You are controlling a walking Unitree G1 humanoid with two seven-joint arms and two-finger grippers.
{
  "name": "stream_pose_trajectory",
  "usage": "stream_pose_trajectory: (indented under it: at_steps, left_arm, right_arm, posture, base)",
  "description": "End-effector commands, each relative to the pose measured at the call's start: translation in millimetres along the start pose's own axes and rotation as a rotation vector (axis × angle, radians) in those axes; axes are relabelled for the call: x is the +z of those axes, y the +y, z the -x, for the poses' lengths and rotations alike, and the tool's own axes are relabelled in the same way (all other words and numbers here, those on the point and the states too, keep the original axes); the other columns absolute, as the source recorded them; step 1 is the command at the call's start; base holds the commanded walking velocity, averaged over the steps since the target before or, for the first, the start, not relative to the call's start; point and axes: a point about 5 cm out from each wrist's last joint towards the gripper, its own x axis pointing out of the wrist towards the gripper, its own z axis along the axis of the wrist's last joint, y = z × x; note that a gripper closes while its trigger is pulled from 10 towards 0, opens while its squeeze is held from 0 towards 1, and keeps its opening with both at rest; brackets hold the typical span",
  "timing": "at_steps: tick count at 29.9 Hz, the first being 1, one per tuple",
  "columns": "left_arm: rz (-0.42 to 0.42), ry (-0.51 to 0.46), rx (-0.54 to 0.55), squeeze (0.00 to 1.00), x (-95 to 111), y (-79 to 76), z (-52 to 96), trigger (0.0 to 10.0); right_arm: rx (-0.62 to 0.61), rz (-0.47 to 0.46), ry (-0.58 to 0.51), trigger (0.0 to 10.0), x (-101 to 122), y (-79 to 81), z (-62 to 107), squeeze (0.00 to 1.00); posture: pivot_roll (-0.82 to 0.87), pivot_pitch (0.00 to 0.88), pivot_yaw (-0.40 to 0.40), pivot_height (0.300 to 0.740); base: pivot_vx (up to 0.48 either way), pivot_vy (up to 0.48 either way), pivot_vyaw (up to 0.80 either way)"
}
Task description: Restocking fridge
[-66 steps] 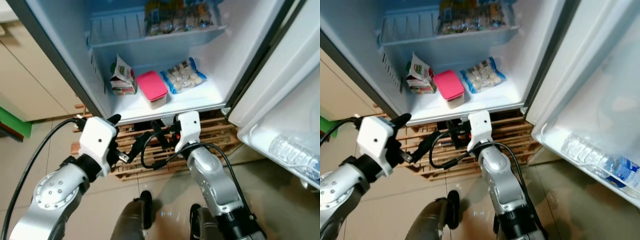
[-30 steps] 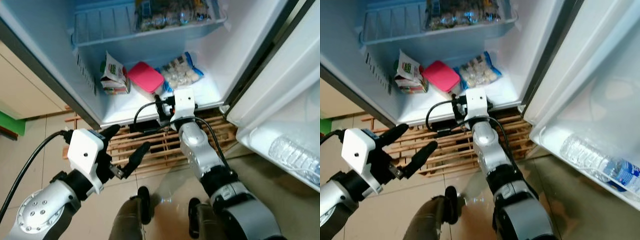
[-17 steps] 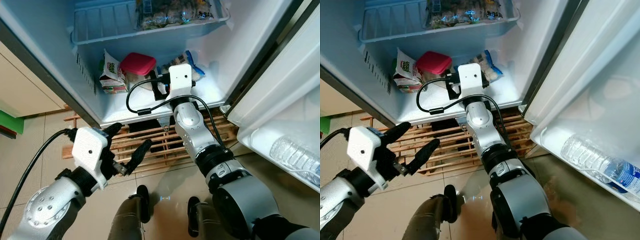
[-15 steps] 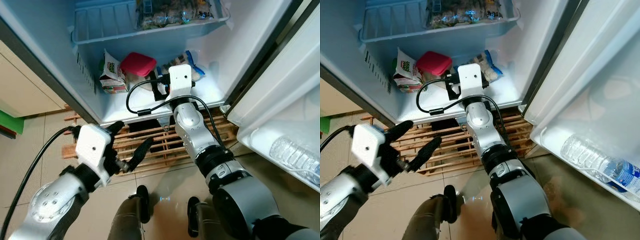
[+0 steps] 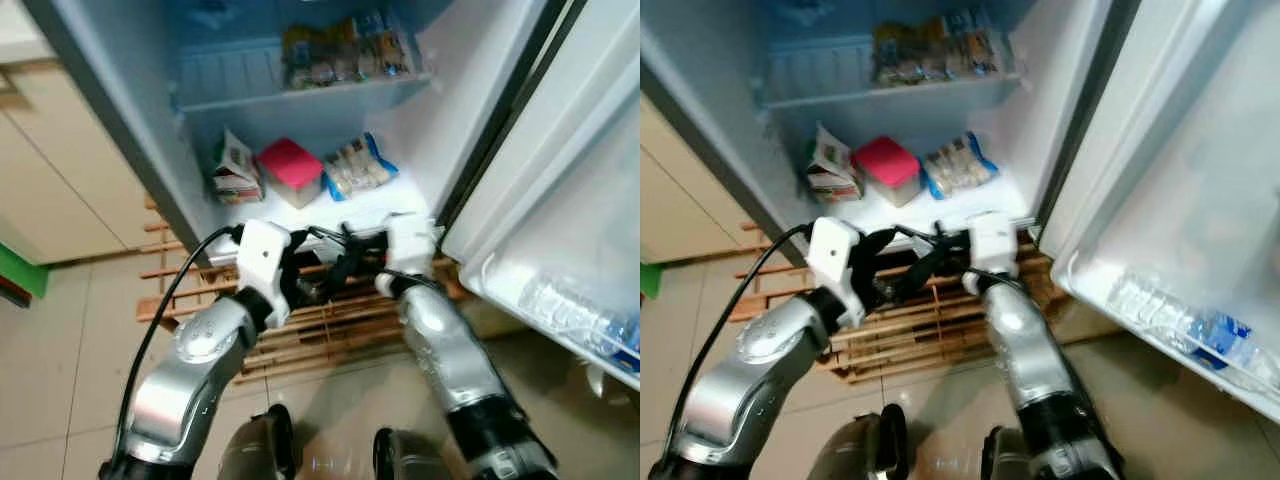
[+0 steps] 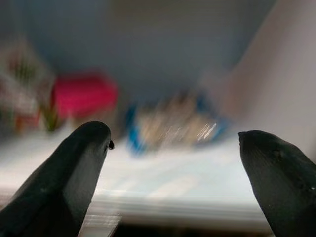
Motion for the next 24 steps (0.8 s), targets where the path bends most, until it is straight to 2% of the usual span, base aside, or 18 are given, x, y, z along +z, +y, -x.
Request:
stream_pose_trajectory:
  at_steps: [1, 2, 3, 4, 6, 7, 9, 13, 15, 18, 20, 21, 22, 24]
  left_arm:
    - [0.004, -0.040, 0.131, 0.00, 4, 15.7, 8.2, 10.0]
    - [0.001, -0.060, 0.195, 0.00, 6, 22.3, 13.5, 10.0]
    - [-0.036, -0.080, 0.255, 0.00, 8, 29.0, 20.7, 10.0]
    - [-0.036, -0.080, 0.255, 0.00, 8, 29.0, 20.7, 10.0]
    - [-0.086, -0.096, 0.326, 0.00, 9, 37.1, 30.3, 10.0]
    - [-0.097, -0.099, 0.339, 0.00, 9, 39.7, 31.1, 10.0]
    - [-0.145, -0.073, 0.366, 0.00, 6, 43.1, 32.2, 10.0]
    - [-0.131, -0.037, 0.411, 0.00, -8, 48.5, 43.8, 10.0]
    - [-0.123, -0.028, 0.438, 0.00, -11, 53.1, 46.2, 10.0]
    - [-0.129, -0.039, 0.427, 0.00, -8, 55.0, 40.4, 10.0]
    - [-0.107, -0.056, 0.270, 0.00, 1, 40.6, 19.8, 10.0]
    - [-0.107, -0.056, 0.270, 0.00, 1, 40.6, 19.8, 10.0]
    - [-0.083, -0.028, 0.102, 0.00, 3, 22.3, 5.9, 10.0]
    - [-0.069, -0.016, 0.005, 0.00, 6, 11.5, -2.3, 10.0]
  right_arm:
    - [-0.052, -0.001, -0.038, 10.0, 12, -13.1, 9.9, 0.00]
    - [-0.077, 0.002, -0.048, 10.0, 18, -19.1, 19.0, 0.00]
    - [-0.101, 0.010, -0.049, 10.0, 20, -25.6, 31.2, 0.00]
    - [-0.101, 0.010, -0.049, 10.0, 20, -25.6, 31.2, 0.00]
    - [-0.138, 0.021, -0.054, 10.0, 20, -35.0, 49.4, 0.00]
    - [-0.173, 0.073, -0.049, 10.0, 14, -42.6, 58.7, 0.00]
    - [-0.234, 0.104, 0.011, 10.0, -4, -54.6, 75.2, 0.00]
    - [-0.299, 0.072, 0.069, 10.0, -16, -63.7, 89.6, 0.00]
    - [-0.287, 0.065, 0.085, 10.0, -17, -61.0, 87.3, 0.00]
    - [-0.252, 0.067, 0.083, 10.0, -16, -56.0, 79.2, 0.00]
    - [-0.205, 0.065, 0.052, 10.0, -12, -49.1, 61.4, 0.00]
    - [-0.205, 0.065, 0.052, 10.0, -12, -49.1, 61.4, 0.00]
    - [-0.181, 0.058, 0.030, 10.0, -8, -46.1, 48.8, 0.00]
    - [-0.155, 0.059, 0.011, 10.0, -4, -42.0, 38.4, 0.00]
  posture:
    - [-0.17, 0.000, 0.057, 0.740]
    - [-0.17, 0.000, 0.057, 0.740]
    - [-0.17, 0.000, 0.055, 0.740]
    - [-0.17, 0.000, 0.055, 0.740]
    - [-0.16, 0.000, 0.049, 0.740]
    - [-0.14, 0.000, 0.041, 0.740]
    - [-0.14, 0.000, 0.039, 0.740]
    - [-0.12, 0.000, 0.035, 0.740]
    - [-0.11, 0.000, 0.031, 0.740]
    - [-0.10, 0.000, 0.028, 0.740]
    - [-0.09, 0.000, 0.028, 0.740]
    - [-0.09, 0.000, 0.028, 0.740]
    - [-0.09, 0.000, 0.028, 0.740]
    - [-0.09, 0.000, 0.033, 0.740]
  base:
    - [0.000, 0.000, 0.00]
    - [0.000, 0.000, 0.00]
    - [0.000, 0.000, 0.00]
    - [0.000, 0.000, 0.00]
    - [0.000, 0.000, 0.00]
    - [0.000, 0.000, 0.00]
    - [0.000, 0.000, 0.00]
    - [0.000, 0.000, 0.00]
    - [0.000, 0.000, 0.00]
    - [0.000, 0.000, 0.00]
    - [0.000, 0.000, 0.00]
    - [0.000, 0.000, 0.00]
    - [0.000, 0.000, 0.00]
    - [0.000, 0.000, 0.00]
